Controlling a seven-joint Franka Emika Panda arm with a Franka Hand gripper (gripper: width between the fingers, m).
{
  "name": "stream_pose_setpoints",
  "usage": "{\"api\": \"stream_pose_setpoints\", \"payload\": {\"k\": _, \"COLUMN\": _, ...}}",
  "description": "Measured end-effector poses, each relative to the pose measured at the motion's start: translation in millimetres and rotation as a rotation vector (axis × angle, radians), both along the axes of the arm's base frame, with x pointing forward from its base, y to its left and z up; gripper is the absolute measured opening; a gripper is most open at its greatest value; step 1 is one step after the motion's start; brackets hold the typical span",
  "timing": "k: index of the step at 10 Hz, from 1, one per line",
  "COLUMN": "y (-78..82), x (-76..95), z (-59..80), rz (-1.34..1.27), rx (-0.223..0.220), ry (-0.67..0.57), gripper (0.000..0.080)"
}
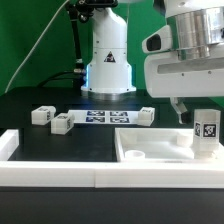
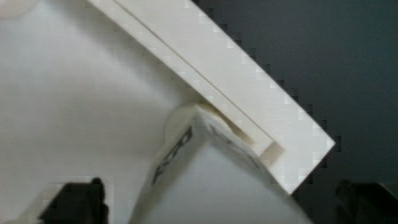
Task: Assemble one leg
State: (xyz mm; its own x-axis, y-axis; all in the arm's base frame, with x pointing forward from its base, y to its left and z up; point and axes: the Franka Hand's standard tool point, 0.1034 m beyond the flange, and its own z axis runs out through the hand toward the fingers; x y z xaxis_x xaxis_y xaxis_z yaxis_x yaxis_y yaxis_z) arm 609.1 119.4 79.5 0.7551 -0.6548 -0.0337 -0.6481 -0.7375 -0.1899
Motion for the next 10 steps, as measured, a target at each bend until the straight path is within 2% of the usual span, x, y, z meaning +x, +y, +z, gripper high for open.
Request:
{"api": "stream_pose_setpoints", "payload": {"k": 4, "y": 13.2, "x": -3.7, "z": -0.4, "rz": 0.450, "rx": -0.117, "ry": -0.055, "gripper": 0.0648}}
{"api": "stream_pose_setpoints", "payload": {"k": 8, "y": 6.1, "x": -4.1, "z": -3.2, "rz": 0.832, "rx": -0.168, "ry": -0.112, "gripper": 0.0648}}
{"api": "stream_pose_setpoints", "payload": {"k": 10, "y": 4.5, "x": -3.4, "z": -3.0, "rz": 0.879, "rx": -0.173, "ry": -0.118, "gripper": 0.0648}}
